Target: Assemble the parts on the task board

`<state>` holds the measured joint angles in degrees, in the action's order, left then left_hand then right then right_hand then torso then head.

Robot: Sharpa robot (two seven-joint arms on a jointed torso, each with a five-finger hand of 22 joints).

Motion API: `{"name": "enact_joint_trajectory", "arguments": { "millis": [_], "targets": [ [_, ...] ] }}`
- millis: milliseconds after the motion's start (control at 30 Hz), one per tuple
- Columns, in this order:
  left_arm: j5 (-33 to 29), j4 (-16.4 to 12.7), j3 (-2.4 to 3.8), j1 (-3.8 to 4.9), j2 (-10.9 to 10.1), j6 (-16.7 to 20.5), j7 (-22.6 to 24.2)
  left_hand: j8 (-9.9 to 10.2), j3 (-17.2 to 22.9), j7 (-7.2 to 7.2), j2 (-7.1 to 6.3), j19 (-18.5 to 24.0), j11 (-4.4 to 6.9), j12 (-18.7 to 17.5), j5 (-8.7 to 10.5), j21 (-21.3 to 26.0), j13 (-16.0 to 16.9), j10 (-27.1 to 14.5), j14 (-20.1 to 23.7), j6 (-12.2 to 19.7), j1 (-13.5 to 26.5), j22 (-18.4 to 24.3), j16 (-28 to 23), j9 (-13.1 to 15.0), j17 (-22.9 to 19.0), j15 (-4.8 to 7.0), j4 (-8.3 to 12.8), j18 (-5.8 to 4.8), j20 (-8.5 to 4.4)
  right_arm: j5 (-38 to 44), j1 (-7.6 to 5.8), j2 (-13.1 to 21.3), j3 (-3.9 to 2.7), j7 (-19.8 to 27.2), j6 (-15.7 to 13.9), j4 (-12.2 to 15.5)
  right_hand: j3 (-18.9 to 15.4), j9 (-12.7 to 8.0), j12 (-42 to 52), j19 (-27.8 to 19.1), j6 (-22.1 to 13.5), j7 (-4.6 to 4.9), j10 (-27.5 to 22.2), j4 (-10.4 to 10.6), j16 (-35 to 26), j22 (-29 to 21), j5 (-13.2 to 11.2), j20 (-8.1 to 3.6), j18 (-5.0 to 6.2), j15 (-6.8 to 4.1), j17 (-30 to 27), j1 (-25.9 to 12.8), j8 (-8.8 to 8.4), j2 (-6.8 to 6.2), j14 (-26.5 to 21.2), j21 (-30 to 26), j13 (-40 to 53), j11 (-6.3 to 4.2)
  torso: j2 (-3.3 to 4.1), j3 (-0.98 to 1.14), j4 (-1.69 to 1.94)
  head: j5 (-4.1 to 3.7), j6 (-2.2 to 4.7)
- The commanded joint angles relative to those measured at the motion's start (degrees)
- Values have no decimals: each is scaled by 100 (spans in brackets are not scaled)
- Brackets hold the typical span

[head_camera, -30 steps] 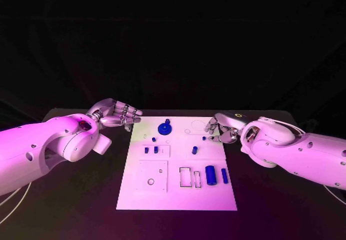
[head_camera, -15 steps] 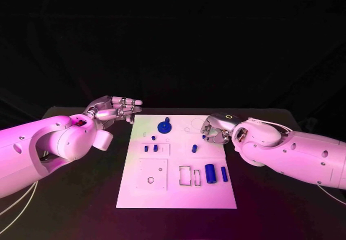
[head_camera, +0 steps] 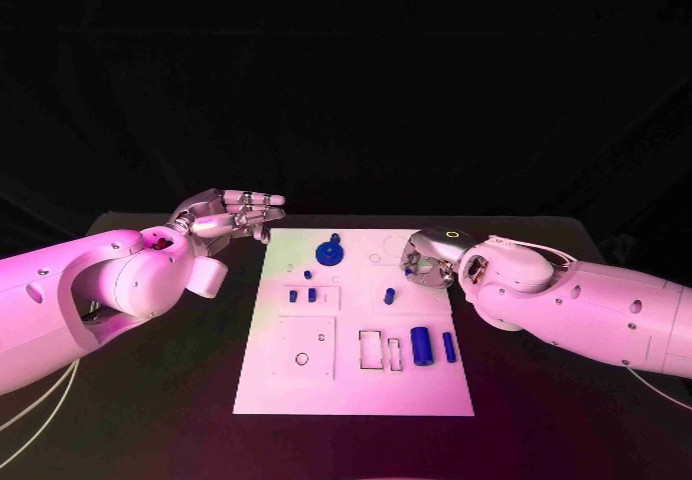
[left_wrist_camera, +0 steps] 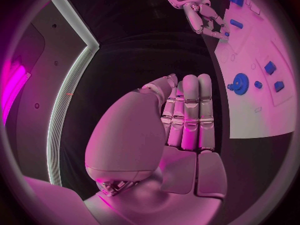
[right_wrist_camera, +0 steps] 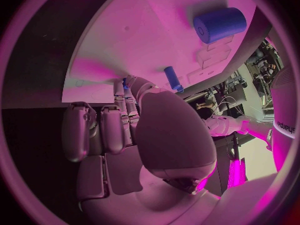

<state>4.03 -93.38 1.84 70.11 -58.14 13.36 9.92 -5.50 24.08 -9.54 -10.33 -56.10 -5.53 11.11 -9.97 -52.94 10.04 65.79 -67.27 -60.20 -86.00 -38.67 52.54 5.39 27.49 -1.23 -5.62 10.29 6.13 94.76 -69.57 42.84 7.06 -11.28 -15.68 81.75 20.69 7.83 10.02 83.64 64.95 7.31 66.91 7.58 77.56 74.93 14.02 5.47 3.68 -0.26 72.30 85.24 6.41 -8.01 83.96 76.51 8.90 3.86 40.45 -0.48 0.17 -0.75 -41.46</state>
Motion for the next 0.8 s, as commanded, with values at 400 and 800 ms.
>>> {"name": "enact_joint_trajectory", "arguments": {
  "millis": [400, 800],
  "targets": [
    [-37, -7, 4, 9, 5, -30, 20, 24, -39, -51, 66, 13, -28, 34, 10, 49, 11, -81, 44, 48, -39, 24, -58, -24, -36, 7, 61, 31, 16, 204, 99, -65, 30, -114, 254, -32, 405, 78, -110, 90, 190, -27, 273, -293, 77, 1016, -111, -60, -105, -92, 33, -4, 51, 134, 275, 161, -42, -57, -5, -2, 2, -3, -31],
    [-34, 21, 4, 9, 22, -50, -33, 42, -55, -73, 65, 9, -47, 44, 10, 65, 10, -128, 49, 84, -45, 36, -78, -40, -59, -5, 84, 29, 23, 195, 45, 120, 3, -145, -443, 206, 602, 104, -194, 123, 209, -14, 340, -426, 87, 1068, -94, -61, -122, -88, 26, -114, 31, 104, 274, 244, -72, -53, -11, -2, 2, -14, -2]
  ]
}}
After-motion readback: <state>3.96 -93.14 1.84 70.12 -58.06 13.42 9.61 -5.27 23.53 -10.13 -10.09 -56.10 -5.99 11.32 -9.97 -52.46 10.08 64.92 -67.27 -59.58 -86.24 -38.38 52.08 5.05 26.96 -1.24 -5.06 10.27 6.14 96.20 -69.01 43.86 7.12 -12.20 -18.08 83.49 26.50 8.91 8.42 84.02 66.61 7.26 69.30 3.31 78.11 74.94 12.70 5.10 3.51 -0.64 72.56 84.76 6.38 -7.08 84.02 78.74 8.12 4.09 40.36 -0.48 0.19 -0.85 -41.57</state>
